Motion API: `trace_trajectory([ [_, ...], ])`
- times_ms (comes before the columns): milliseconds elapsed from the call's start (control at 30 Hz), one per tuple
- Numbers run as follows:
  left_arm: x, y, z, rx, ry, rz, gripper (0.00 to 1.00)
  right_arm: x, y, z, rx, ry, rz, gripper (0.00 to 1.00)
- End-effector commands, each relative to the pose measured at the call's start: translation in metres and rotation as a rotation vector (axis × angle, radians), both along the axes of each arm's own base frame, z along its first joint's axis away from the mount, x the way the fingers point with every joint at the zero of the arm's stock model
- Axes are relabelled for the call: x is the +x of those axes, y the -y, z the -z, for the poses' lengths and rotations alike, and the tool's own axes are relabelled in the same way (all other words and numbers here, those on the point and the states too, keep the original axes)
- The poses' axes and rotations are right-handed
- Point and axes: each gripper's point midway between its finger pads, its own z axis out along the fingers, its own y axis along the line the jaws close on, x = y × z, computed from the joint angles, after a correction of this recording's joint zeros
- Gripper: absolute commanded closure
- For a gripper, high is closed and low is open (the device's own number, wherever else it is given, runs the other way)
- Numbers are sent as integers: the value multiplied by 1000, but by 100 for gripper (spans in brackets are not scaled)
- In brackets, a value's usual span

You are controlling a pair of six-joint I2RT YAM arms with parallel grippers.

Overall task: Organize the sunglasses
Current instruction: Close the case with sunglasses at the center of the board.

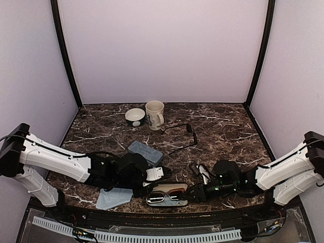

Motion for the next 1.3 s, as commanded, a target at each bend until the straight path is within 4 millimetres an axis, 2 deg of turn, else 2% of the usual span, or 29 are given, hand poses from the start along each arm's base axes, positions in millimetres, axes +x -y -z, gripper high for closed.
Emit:
trace_trajectory([
  [0, 3, 3, -18, -56, 61, -9, 88, -3, -7, -14, 61, 5, -16, 56],
  [700, 5, -1, -20, -49, 181, -46, 88, -21, -9, -7, 33, -23, -35, 56],
  [867, 3, -1, -23, -64, 210, -45, 88, -19, -7, -5, 7, -17, -22, 53],
  [1267, 8, -4, -32, -99, 268, -69, 88, -6, -4, -14, -31, 43, 21, 47],
])
